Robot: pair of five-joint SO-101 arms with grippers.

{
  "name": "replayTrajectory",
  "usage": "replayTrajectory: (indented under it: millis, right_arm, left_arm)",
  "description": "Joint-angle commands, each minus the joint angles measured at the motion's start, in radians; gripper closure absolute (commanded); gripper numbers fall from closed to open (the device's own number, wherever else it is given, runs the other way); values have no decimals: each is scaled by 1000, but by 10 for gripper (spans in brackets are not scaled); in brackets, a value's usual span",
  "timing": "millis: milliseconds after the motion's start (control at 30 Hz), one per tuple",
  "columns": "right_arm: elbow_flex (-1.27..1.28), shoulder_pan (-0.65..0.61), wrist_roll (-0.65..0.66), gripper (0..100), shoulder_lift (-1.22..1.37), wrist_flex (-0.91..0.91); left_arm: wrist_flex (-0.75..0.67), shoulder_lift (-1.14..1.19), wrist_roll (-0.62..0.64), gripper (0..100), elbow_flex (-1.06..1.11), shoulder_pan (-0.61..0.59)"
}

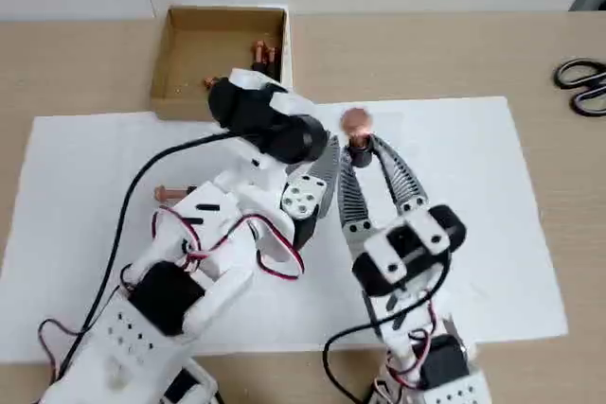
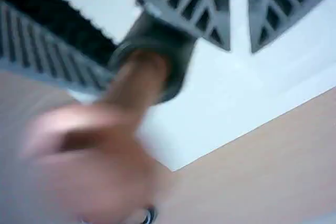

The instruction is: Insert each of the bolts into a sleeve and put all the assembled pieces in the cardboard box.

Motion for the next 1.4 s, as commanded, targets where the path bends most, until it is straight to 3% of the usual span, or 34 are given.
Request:
replayTrajectory:
  millis: [0, 433, 633, 700, 833, 933, 1033, 1200, 1367]
  right_arm:
    - [-71, -1, 3, 995, -15, -28]
    - [-72, -1, 3, 995, -15, -28]
    - [-72, -1, 5, 995, -15, -28]
    - [-71, -1, 5, 995, -15, -28]
    - [-71, 1, 5, 995, -15, -4]
    - [-72, 1, 5, 995, -15, 62]
    - [-72, 1, 5, 995, -15, 91]
    - [-74, 4, 5, 995, -15, 93]
    - [-74, 5, 5, 995, -15, 93]
  left_arm:
    - [28, -6, -6, 992, -25, -2]
    - [63, -11, -8, 979, -27, -2]
    - [204, -15, -58, 760, -30, -9]
    - [255, -15, -60, 735, -30, -17]
    - [298, -17, -66, 768, -22, -123]
    - [296, -37, -60, 864, -19, -245]
    - [226, -94, -64, 995, 70, -345]
    - [25, -295, -64, 994, 403, -446]
    - [-227, -647, -64, 994, 763, -509]
